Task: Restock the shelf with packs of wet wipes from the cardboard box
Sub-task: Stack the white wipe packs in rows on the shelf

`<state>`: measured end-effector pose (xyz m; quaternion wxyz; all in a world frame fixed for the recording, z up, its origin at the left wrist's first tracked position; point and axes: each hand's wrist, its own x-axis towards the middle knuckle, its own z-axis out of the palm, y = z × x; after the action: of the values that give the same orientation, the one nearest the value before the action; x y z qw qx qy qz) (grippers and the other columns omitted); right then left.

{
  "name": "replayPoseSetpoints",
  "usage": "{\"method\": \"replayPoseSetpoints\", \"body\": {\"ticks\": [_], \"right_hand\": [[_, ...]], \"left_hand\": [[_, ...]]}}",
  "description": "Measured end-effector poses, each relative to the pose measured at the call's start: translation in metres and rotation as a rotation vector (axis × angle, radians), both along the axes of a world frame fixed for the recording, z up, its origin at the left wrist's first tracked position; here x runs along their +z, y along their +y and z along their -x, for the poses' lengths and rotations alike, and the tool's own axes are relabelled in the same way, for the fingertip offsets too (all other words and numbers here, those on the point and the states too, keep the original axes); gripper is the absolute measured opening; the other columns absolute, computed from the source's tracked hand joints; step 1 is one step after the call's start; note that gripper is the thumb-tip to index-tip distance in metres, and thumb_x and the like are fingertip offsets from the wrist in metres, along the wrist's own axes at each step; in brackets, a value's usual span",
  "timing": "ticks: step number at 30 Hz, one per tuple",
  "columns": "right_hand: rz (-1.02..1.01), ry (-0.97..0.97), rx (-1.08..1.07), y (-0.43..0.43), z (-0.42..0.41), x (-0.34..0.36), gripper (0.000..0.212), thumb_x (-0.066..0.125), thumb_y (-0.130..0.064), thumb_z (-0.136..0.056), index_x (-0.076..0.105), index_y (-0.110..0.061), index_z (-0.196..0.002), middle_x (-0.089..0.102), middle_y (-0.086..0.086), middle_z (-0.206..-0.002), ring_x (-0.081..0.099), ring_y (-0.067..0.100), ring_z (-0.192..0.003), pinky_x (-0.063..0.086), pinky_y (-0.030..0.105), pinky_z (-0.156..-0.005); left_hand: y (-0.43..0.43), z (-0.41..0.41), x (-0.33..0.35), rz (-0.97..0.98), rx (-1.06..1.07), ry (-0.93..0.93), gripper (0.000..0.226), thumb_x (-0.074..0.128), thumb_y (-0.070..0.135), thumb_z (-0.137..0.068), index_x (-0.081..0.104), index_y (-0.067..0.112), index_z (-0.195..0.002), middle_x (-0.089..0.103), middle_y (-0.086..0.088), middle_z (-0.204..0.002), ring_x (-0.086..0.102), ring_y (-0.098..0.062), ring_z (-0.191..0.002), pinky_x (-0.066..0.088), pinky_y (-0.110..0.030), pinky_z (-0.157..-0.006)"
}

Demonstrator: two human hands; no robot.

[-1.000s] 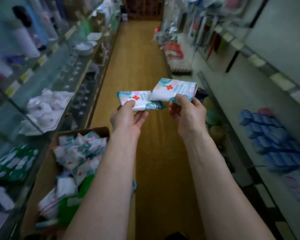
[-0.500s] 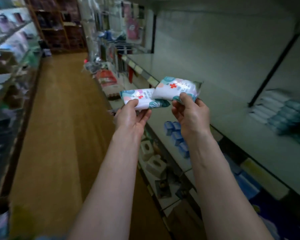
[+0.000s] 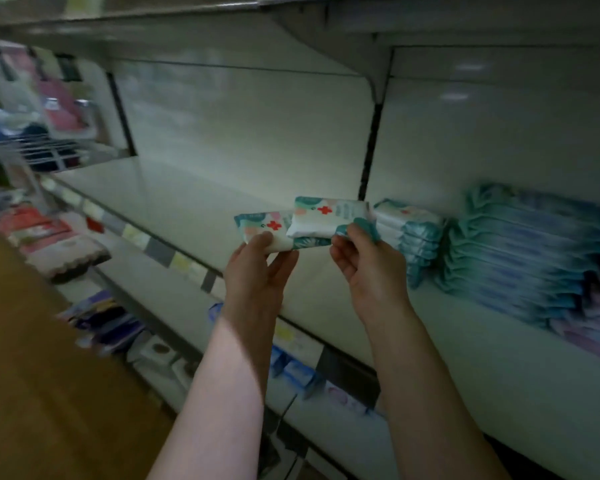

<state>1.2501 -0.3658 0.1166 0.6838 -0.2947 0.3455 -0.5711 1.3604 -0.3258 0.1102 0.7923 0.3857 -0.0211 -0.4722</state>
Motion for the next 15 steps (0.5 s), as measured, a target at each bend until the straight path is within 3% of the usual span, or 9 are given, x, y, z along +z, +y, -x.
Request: {"method": "replayPoseSetpoints", "body": {"ticks": [10, 15], "right_hand": [[-0.052, -0.111, -0.422, -0.068, 0.019, 0.013, 0.003, 0.06, -0.006, -0.092, 0.06, -0.004, -0.09, 0.065, 0.007, -0.072, 0.063, 0.011, -0.065, 0.058, 0.021, -0.062], [-0.06, -0.092, -0.522, -0.081, 0.025, 0.004, 0.009, 0.059, -0.007, -0.093, 0.058, -0.001, -0.099, 0.064, 0.008, -0.077, 0.063, 0.011, -0.065, 0.058, 0.021, -0.058]], "left_hand": [[-0.093, -0.005, 0.026, 0.043, -0.312, -0.028, 0.028, 0.059, 0.0, -0.09, 0.055, 0.005, -0.117, 0.066, -0.017, -0.109, 0.067, -0.03, -0.091, 0.06, -0.035, -0.069], [-0.116, -0.013, 0.027, 0.058, -0.386, -0.022, 0.039, 0.061, 0.001, -0.089, 0.051, 0.006, -0.127, 0.065, -0.016, -0.107, 0.068, -0.03, -0.089, 0.061, -0.034, -0.065]]}}
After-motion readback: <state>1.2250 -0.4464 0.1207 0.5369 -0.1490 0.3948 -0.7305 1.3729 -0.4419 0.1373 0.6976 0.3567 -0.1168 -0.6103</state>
